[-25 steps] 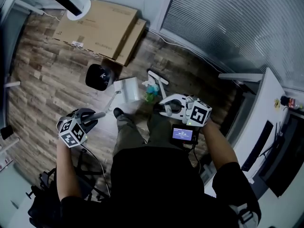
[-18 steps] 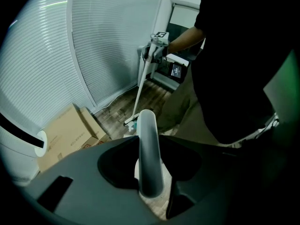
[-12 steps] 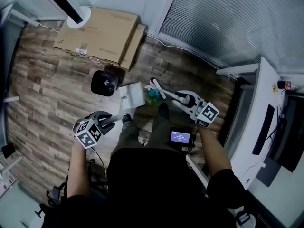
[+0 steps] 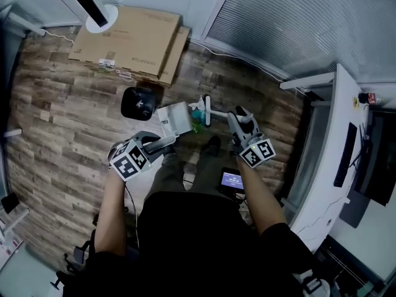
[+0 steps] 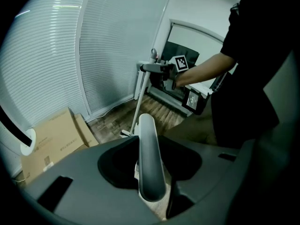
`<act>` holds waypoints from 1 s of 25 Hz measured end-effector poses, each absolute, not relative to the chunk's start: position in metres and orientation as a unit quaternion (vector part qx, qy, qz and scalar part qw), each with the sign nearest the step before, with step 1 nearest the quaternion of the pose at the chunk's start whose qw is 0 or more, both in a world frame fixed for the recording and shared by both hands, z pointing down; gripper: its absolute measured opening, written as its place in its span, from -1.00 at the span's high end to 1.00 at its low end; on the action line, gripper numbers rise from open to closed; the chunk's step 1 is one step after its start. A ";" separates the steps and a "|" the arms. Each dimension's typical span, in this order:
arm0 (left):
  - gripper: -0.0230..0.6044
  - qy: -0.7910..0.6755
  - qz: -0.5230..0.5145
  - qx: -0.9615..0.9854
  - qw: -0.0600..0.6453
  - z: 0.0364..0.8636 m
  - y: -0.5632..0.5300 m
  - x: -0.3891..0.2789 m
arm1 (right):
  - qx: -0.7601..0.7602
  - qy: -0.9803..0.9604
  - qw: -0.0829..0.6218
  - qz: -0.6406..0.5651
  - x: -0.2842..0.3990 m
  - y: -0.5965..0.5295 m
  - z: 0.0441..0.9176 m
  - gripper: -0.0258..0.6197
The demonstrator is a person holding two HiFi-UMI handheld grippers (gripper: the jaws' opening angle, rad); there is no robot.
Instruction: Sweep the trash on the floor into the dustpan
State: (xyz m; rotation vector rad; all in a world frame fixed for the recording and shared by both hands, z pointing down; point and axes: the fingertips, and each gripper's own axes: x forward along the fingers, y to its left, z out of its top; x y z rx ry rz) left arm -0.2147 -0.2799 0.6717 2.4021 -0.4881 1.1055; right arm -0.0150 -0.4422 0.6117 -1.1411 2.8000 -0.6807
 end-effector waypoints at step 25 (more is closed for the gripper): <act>0.53 -0.178 0.408 0.866 0.229 0.673 -0.273 -0.228 | -0.305 0.945 0.068 -0.098 -0.016 -0.428 0.505 0.63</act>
